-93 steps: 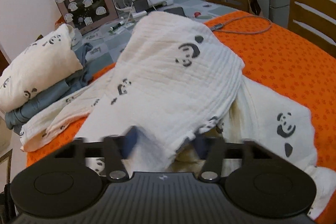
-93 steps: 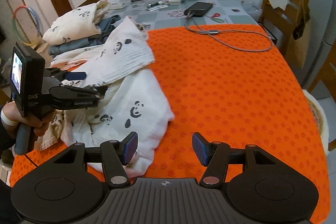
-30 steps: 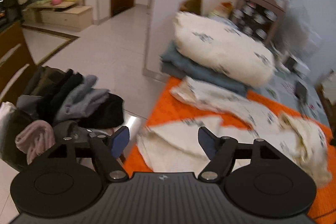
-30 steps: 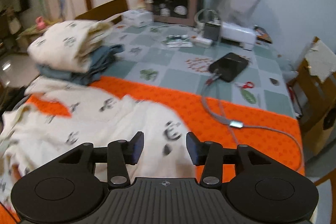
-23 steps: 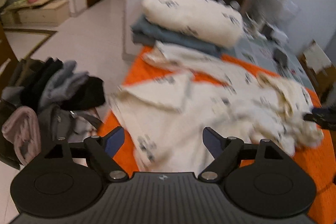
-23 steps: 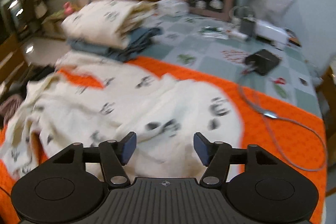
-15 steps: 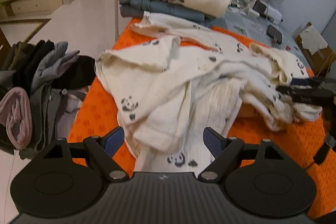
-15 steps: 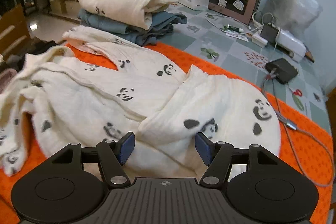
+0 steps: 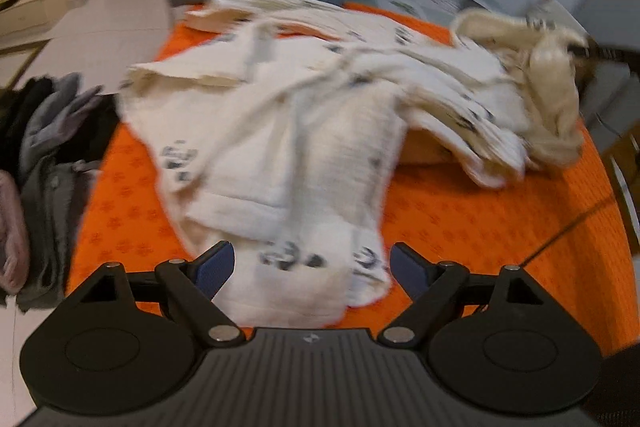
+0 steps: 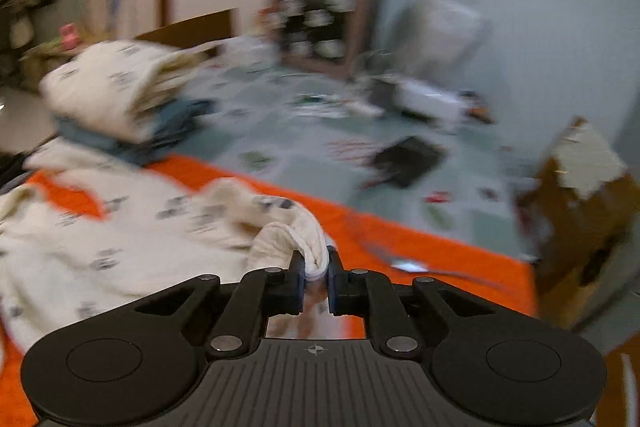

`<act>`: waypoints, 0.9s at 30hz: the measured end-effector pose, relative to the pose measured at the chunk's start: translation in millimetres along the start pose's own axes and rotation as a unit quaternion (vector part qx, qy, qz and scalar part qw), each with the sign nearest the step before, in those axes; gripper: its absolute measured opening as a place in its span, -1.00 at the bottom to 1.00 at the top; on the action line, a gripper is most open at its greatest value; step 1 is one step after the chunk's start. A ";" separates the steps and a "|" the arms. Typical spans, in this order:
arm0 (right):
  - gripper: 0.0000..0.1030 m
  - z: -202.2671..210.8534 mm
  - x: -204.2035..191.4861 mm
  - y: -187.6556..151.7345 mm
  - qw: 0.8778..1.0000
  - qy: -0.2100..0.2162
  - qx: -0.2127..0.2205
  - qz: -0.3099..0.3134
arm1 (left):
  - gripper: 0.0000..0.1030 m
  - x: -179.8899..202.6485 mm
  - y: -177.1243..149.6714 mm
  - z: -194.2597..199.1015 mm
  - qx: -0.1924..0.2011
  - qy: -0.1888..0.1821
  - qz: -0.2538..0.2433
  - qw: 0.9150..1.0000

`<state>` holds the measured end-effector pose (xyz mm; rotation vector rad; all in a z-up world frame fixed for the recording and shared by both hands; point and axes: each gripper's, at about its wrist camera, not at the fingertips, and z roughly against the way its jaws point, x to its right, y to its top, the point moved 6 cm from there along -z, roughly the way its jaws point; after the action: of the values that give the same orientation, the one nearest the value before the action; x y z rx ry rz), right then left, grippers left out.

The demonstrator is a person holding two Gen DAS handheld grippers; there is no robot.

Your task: Fold clothes

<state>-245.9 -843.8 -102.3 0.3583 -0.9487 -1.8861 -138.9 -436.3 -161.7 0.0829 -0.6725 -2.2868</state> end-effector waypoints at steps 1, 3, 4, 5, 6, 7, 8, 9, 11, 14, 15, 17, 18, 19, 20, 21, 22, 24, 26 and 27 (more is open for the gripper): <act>-0.75 -0.7 15.1 -0.1 1.000 -0.015 -0.001 -0.008 | 0.73 5.8 -0.9 -2.6 -0.003 -0.005 -0.012 1.000; -0.75 -7.0 41.3 -5.4 0.999 -0.036 -0.011 -0.024 | 0.73 14.3 -2.6 -7.2 -0.007 -0.009 -0.028 1.000; -0.75 -10.6 53.9 -8.6 0.998 -0.046 -0.017 -0.032 | 0.73 18.0 -3.3 -9.7 -0.009 -0.010 -0.035 0.999; -0.72 -14.2 66.5 -11.9 0.997 -0.056 -0.023 -0.040 | 0.73 20.0 -3.5 -12.6 -0.011 -0.009 -0.037 0.999; -0.72 -18.3 78.1 -15.6 0.996 -0.064 -0.032 -0.049 | 0.73 21.6 -3.9 -15.4 -0.013 -0.007 -0.039 0.999; -0.62 -21.4 86.6 -19.5 0.995 -0.068 -0.041 -0.059 | 0.73 21.9 -4.5 -17.8 -0.015 -0.004 -0.039 0.999; -0.52 -20.5 91.2 -22.3 0.994 -0.074 -0.044 -0.063 | 0.73 22.3 -5.1 -20.3 -0.017 0.000 -0.039 0.999; -0.32 -17.2 94.2 -24.6 0.994 -0.082 -0.041 -0.062 | 0.73 22.6 -5.7 -22.5 -0.019 0.003 -0.038 0.999; 0.00 -7.0 92.9 -29.0 0.994 -0.082 -0.028 -0.062 | 0.73 23.3 -6.8 -25.7 -0.019 0.009 -0.038 0.999; 0.04 9.5 77.8 -40.3 0.996 -0.050 -0.026 -0.068 | 0.73 26.5 -9.5 -32.9 -0.019 0.026 -0.048 0.998; 0.04 13.6 71.0 -46.3 0.996 -0.040 -0.030 -0.073 | 0.73 28.1 -10.1 -35.4 -0.018 0.033 -0.055 0.998; 0.05 18.9 58.0 -59.2 0.994 -0.022 -0.040 -0.096 | 0.73 31.3 -11.2 -40.4 -0.015 0.047 -0.068 0.996; 0.07 19.2 51.9 -67.3 0.992 -0.011 -0.047 -0.114 | 0.73 32.9 -11.7 -43.0 -0.014 0.054 -0.075 0.996; 0.09 19.6 45.7 -75.2 0.990 0.000 -0.054 -0.133 | 0.73 34.4 -12.2 -45.6 -0.012 0.061 -0.083 0.995; 0.14 19.3 39.6 -83.1 0.987 0.009 -0.061 -0.149 | 0.73 35.9 -12.6 -48.3 -0.010 0.069 -0.092 0.993; 0.17 17.7 33.5 -90.6 0.984 0.015 -0.068 -0.163 | 0.73 37.4 -13.0 -50.8 -0.008 0.075 -0.100 0.992; 0.17 15.4 27.5 -97.7 0.981 0.018 -0.075 -0.177 | 0.73 38.8 -13.9 -53.0 -0.007 0.080 -0.107 0.991; 0.22 10.8 17.9 -107.1 0.975 0.028 -0.087 -0.200 | 0.73 40.6 -15.8 -57.0 -0.001 0.098 -0.123 0.988; 0.25 5.9 11.2 -115.3 0.968 0.038 -0.094 -0.228 | 0.71 40.7 -17.4 -57.6 0.007 0.104 -0.128 0.986; 0.25 2.9 9.6 -118.7 0.965 0.040 -0.097 -0.242 | 0.61 40.7 -18.0 -57.0 0.012 0.102 -0.128 0.986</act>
<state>-326.8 -822.4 -187.0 0.5834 -0.6489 -2.3652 -165.7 -478.5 -214.1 0.4323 -0.6092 -2.4714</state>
